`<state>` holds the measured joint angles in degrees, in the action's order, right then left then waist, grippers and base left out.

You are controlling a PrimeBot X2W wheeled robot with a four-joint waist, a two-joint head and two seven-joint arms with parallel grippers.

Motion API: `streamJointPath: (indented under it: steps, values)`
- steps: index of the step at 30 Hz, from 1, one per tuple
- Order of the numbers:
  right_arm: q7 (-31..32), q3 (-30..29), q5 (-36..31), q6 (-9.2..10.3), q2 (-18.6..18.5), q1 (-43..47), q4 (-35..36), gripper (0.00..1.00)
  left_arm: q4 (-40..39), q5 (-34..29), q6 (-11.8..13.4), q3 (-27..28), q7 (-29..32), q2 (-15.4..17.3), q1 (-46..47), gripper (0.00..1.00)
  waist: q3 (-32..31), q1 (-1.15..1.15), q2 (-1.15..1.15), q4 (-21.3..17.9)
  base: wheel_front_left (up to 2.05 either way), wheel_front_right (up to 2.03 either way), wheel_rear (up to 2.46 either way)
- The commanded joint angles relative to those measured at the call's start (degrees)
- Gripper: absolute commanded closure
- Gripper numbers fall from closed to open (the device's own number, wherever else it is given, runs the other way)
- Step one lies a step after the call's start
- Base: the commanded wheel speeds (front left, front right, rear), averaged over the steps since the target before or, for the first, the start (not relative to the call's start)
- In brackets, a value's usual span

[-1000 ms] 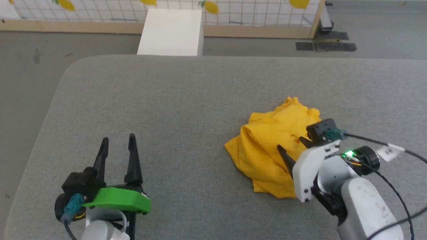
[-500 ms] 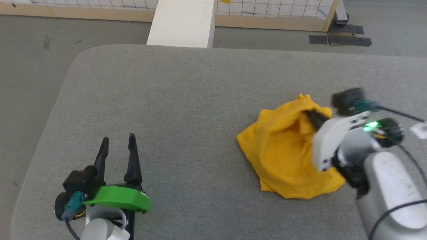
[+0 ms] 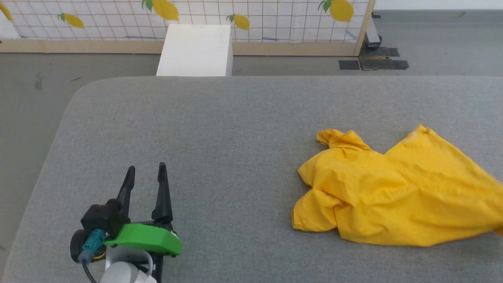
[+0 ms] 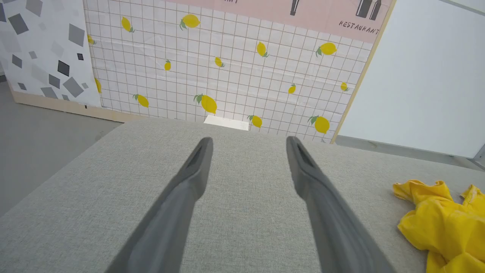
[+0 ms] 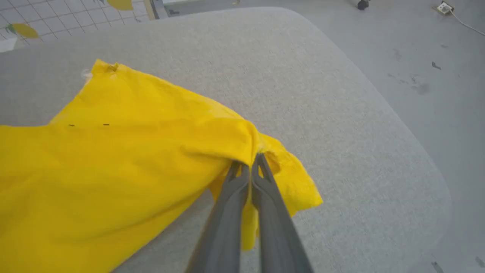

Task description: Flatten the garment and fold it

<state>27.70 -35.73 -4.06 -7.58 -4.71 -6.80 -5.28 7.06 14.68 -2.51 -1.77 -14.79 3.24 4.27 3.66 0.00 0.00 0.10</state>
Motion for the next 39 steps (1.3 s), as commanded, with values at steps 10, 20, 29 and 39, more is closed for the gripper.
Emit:
streamJointPath:
  steps: [10, 20, 29, 39]
  values:
    - [-5.6, 2.5, 7.8, 0.09, 1.8, 7.4, 1.4, 0.0, 0.7, -0.7, -0.6, 0.3, -0.2, -0.3, -1.8, 0.0, -1.2, 0.0, 0.0, -2.7, 0.0, 0.0, 0.0]
    - [-18.5, 18.5, 13.3, 0.09, 1.8, 10.7, 12.6, 0.0, 0.0, -0.9, -0.7, 0.1, -0.2, -0.3, -1.1, 0.0, -0.3, 0.0, 0.0, -4.1, 0.0, 0.0, 0.0]
    - [-17.6, 26.9, 10.9, 0.09, 1.8, -2.7, 2.3, 0.0, -0.5, -0.6, -0.9, -2.3, -0.2, -0.3, 2.8, 0.0, 5.1, 0.0, 0.0, -0.9, 0.0, 0.0, 0.0]
    - [-0.6, 30.1, 9.7, 0.09, -0.3, -24.8, -17.9, 0.0, -2.0, 0.7, 0.1, -4.6, -0.2, -0.4, 7.3, 0.0, 13.1, 0.0, 0.0, 5.8, 0.0, 0.0, 0.0]
